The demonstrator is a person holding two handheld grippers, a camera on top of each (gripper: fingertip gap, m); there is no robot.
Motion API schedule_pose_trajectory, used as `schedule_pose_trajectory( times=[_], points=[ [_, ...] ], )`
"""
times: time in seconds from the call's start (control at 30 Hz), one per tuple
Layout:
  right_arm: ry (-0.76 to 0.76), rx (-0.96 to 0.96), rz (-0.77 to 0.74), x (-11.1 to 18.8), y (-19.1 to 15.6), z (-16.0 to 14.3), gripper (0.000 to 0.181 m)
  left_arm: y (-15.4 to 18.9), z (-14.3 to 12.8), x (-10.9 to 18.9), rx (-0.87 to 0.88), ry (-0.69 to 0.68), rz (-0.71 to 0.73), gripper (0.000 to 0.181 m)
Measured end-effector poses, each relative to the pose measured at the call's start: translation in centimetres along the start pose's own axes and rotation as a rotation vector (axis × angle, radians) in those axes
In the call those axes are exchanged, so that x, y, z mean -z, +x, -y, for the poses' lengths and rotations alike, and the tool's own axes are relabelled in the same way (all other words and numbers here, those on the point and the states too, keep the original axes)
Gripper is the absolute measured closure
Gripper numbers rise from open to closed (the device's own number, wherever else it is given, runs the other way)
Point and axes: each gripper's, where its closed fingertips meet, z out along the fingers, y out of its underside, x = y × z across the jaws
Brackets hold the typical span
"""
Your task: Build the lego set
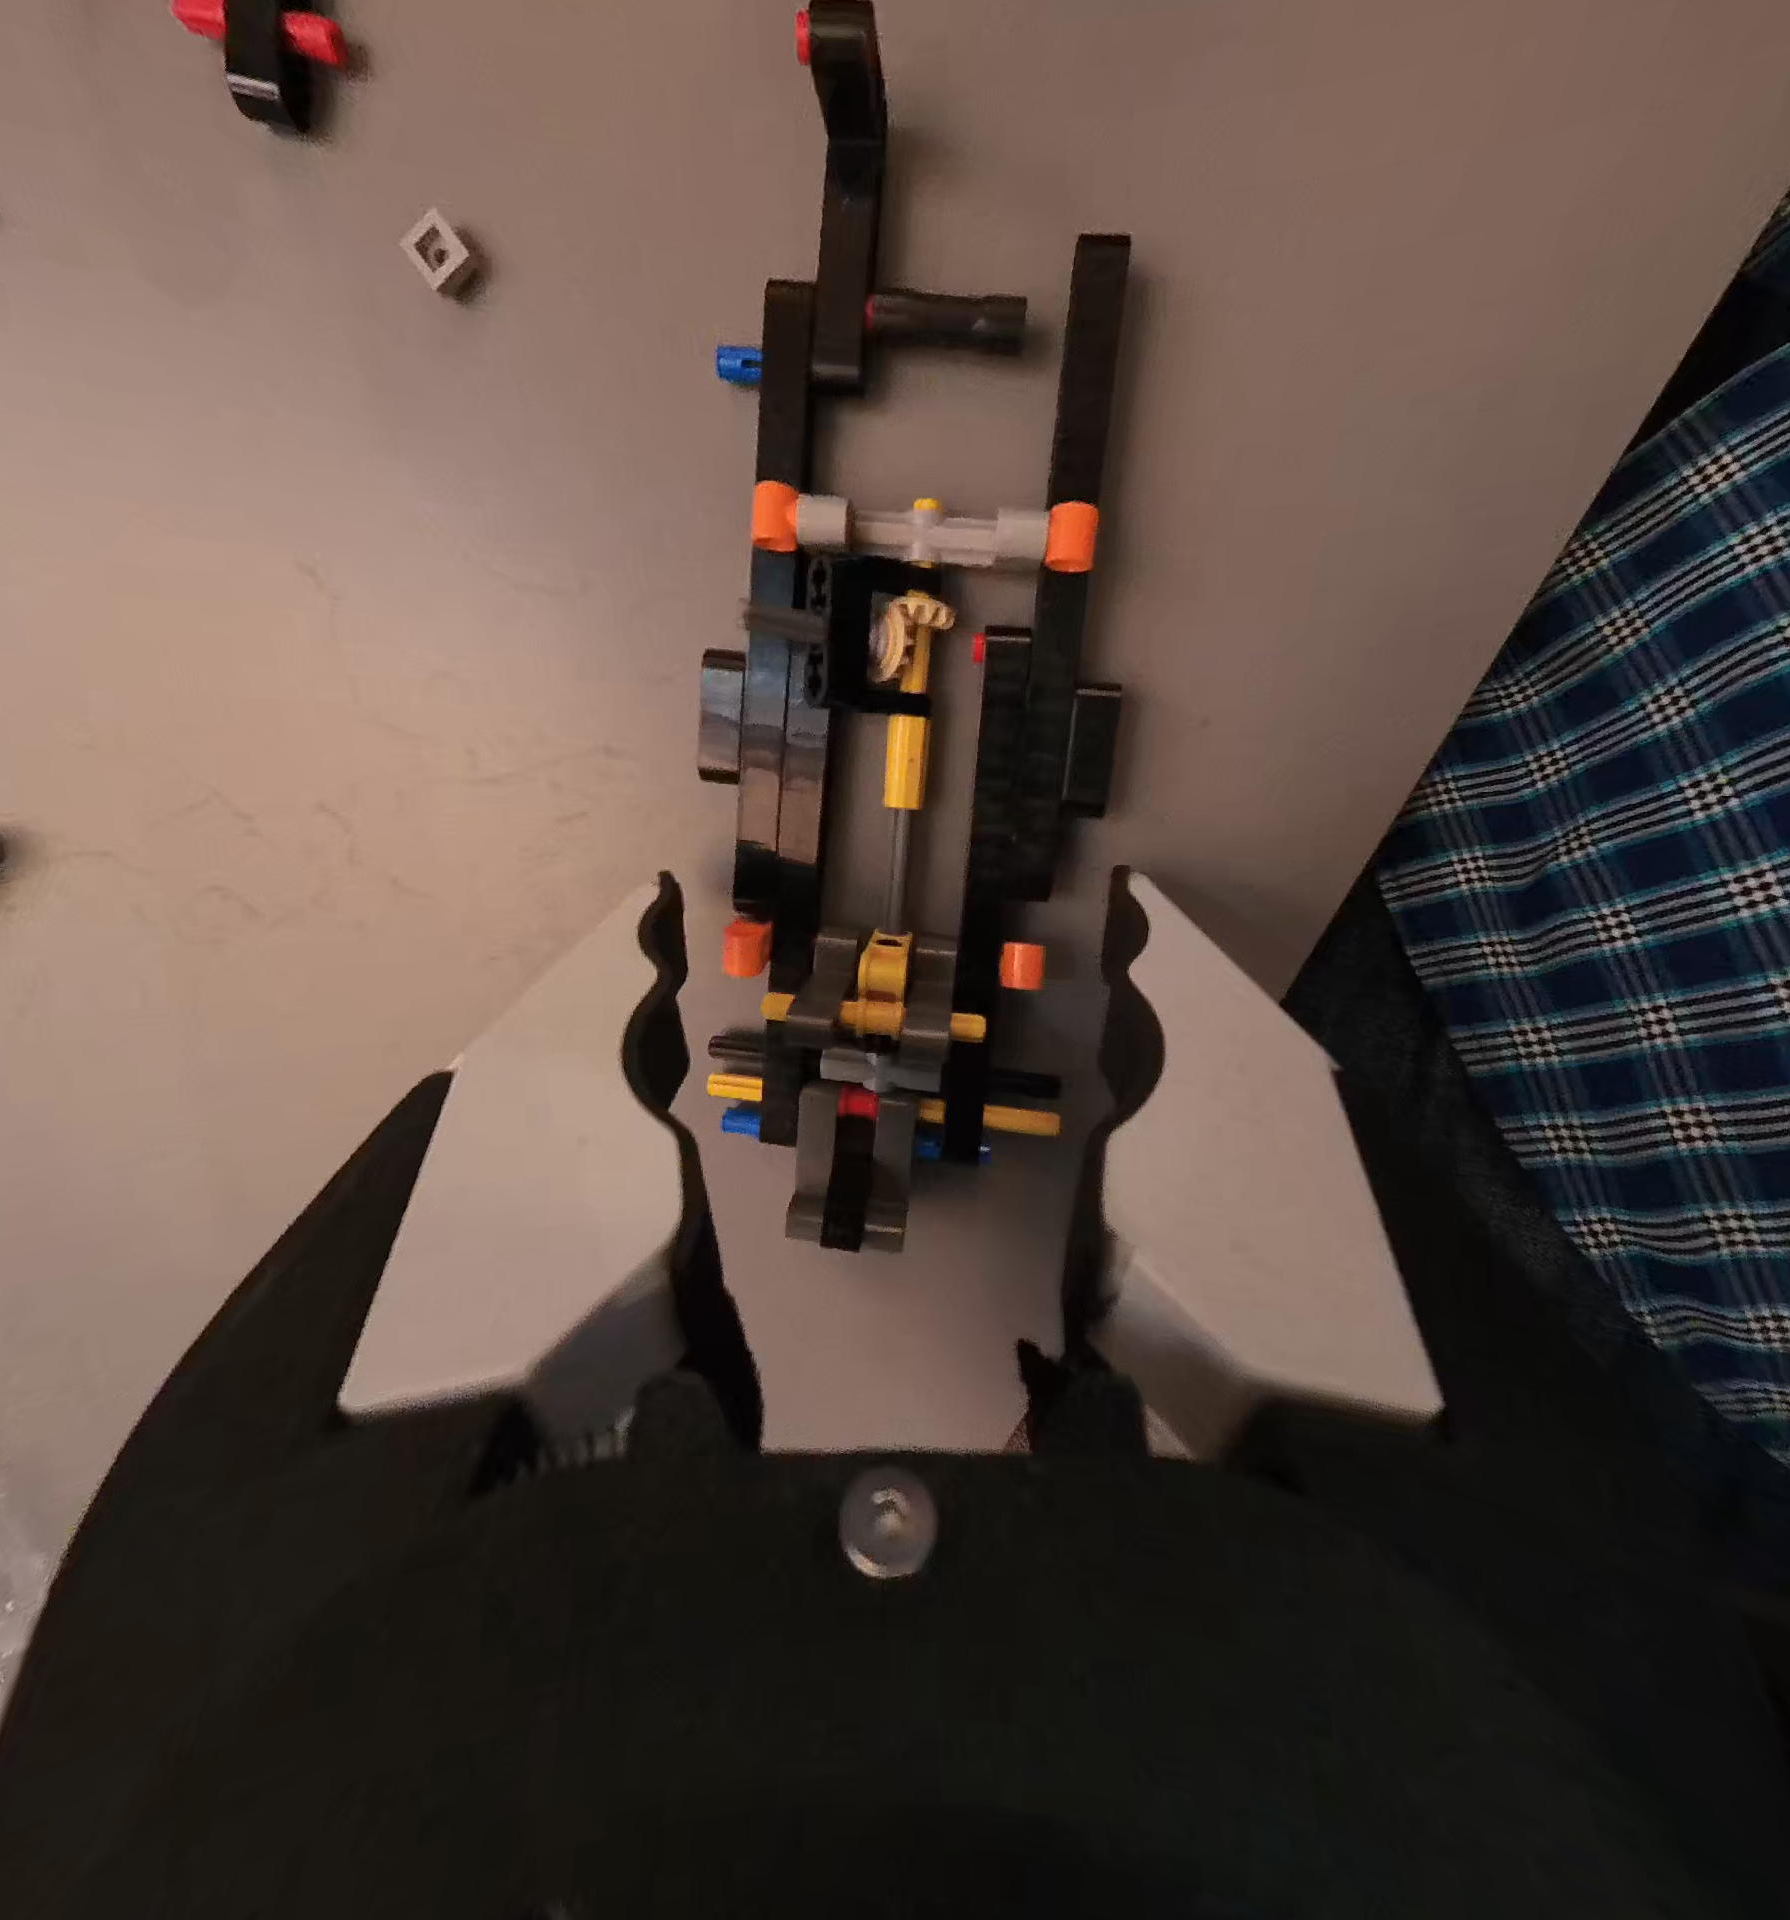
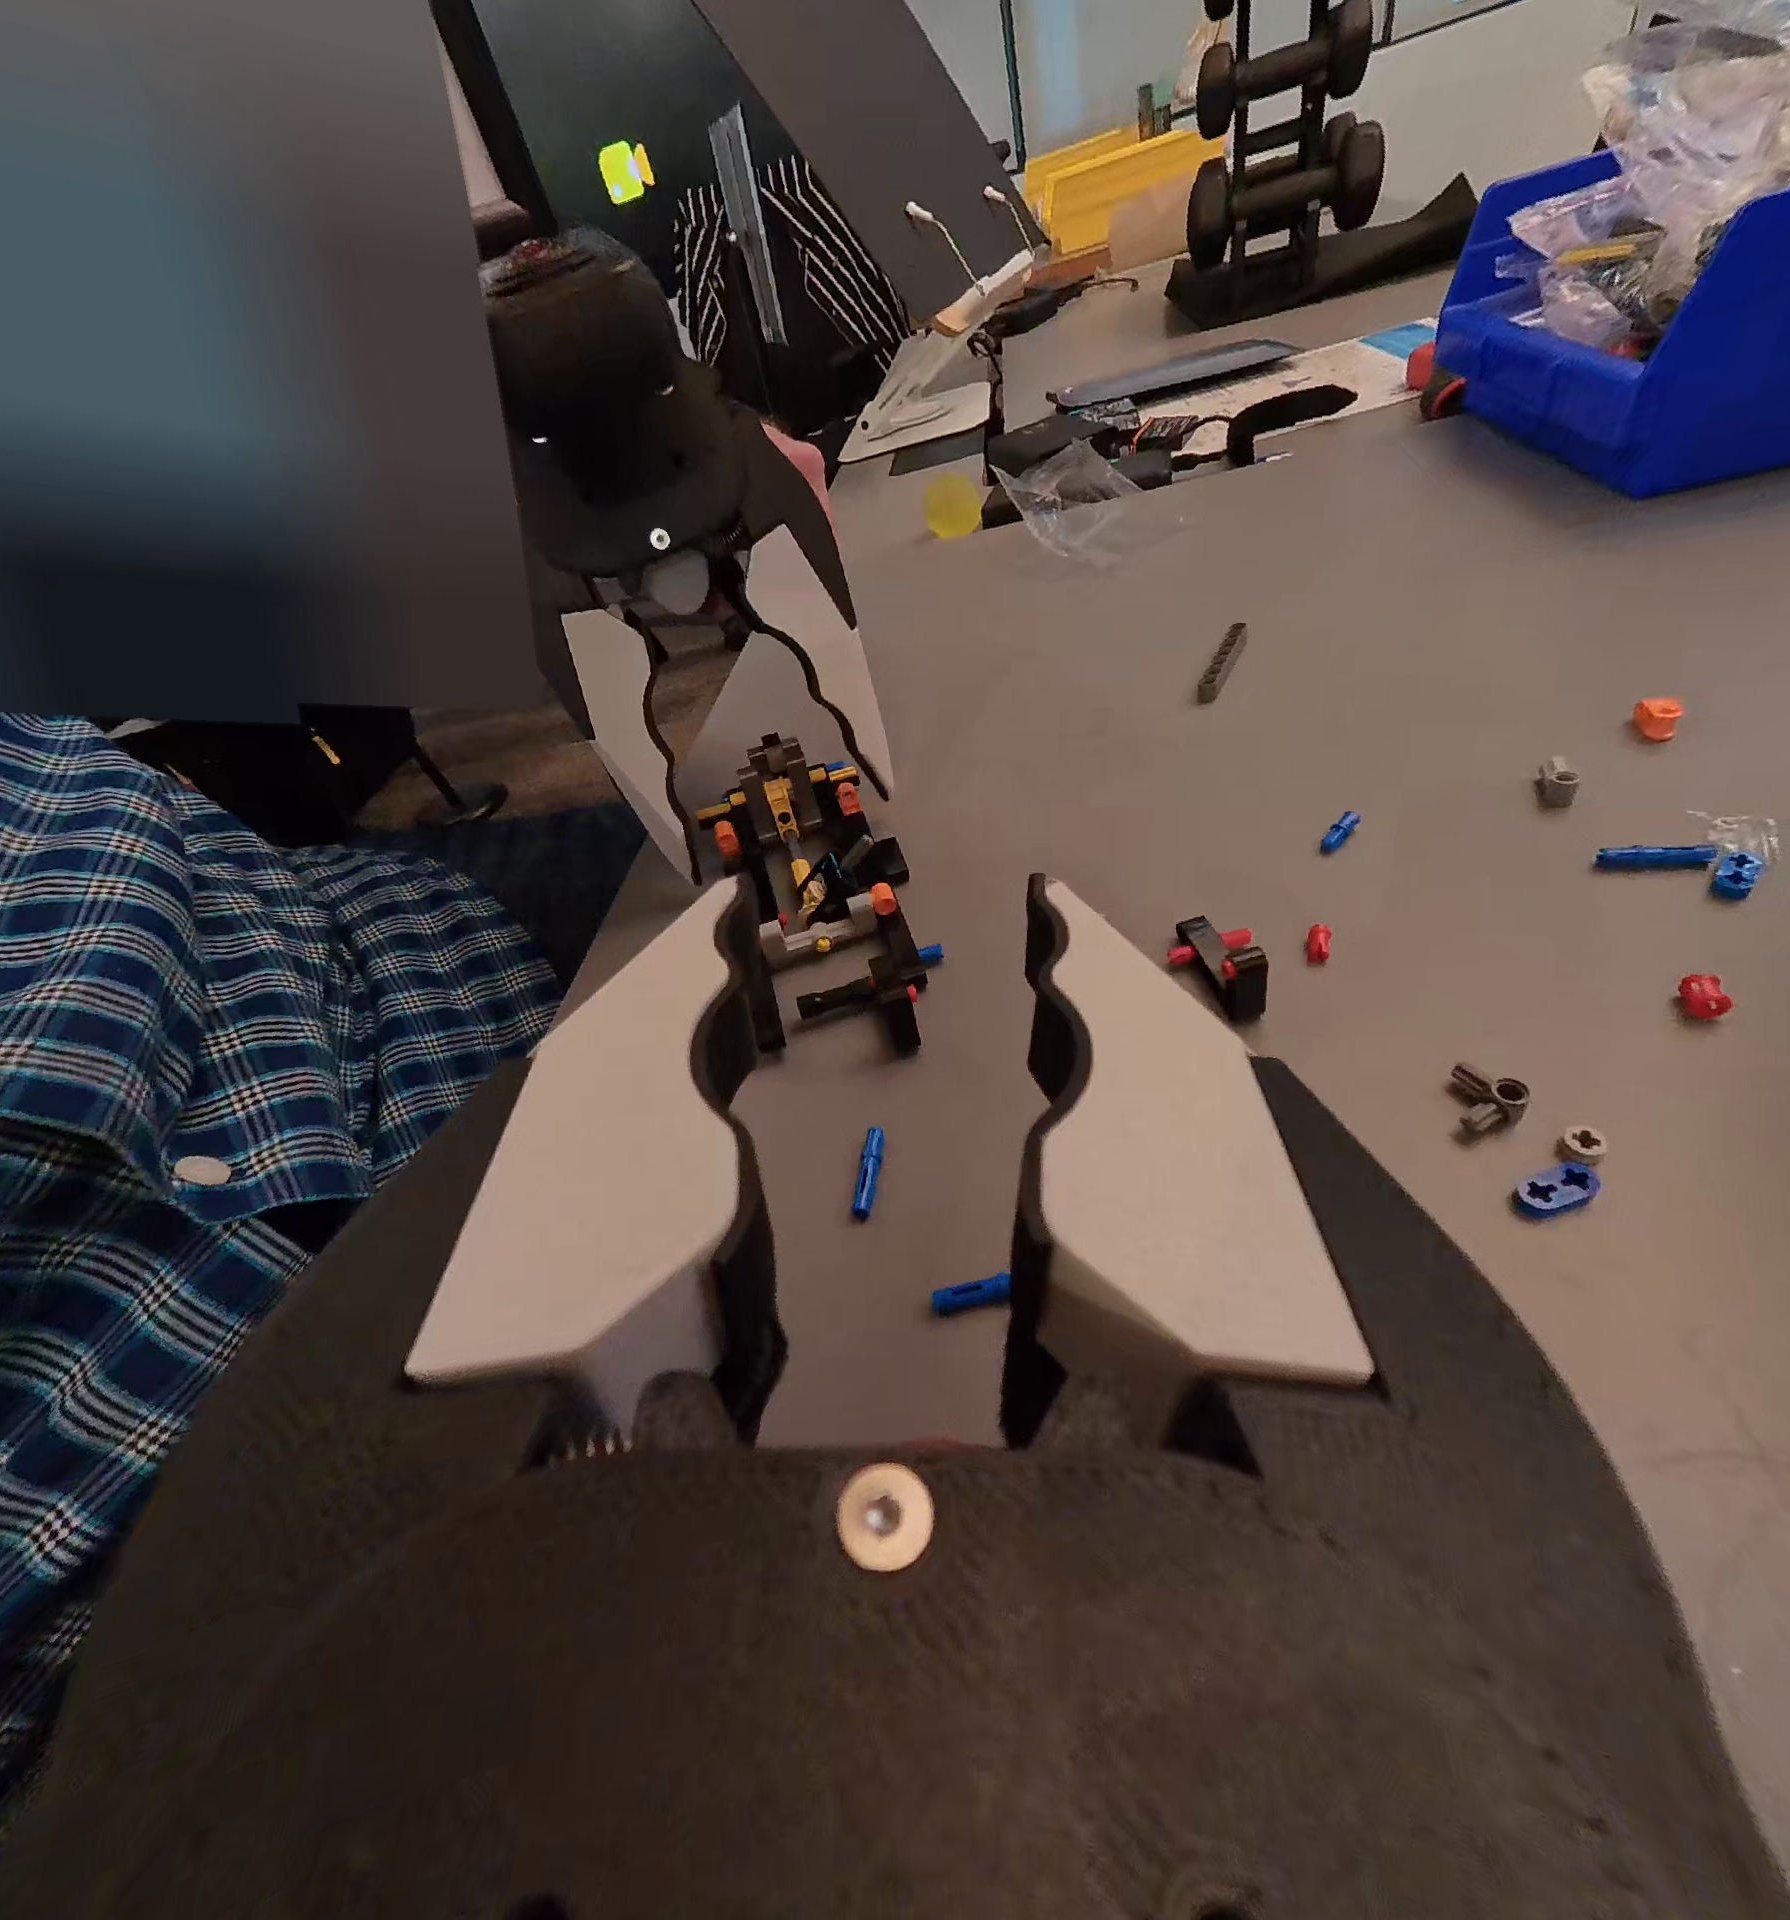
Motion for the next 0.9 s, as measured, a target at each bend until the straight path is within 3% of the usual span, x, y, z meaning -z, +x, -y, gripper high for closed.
schedule_pose_trajectory(
  times=[0.2, 0.43, 0.73, 0.8, 0.9],
  points=[
    [-0.085, 0.079, 0.021, -0.9, -1.2, -1.2, 0.124, 0.2, -0.5, -0.4, -0.007, 0.006, -0.002, 0.103],
    [-0.347, 0.219, -0.034, -3.1, -1.5, -5.2, 0.119, 0.1, -0.3, -0.5, 0.028, 0.045, -0.008, 0.118],
    [-0.383, 0.213, -0.042, -3.3, -1.3, -5.7, 0.118, -0.1, 0.5, -0.8, 0.1, 0.068, 0.034, 0.119],
    [-0.425, 0.233, -0.05, -3.5, -1.3, -6.4, 0.116, -0.3, 0.4, -0.6, 0.099, 0.062, 0.047, 0.116],
    [-0.434, 0.242, -0.054, -3.6, -1.3, -6.5, 0.112, -0.3, 0.2, 0.6, 0.11, 0.1, 0.036, 0.098]
  ],
)
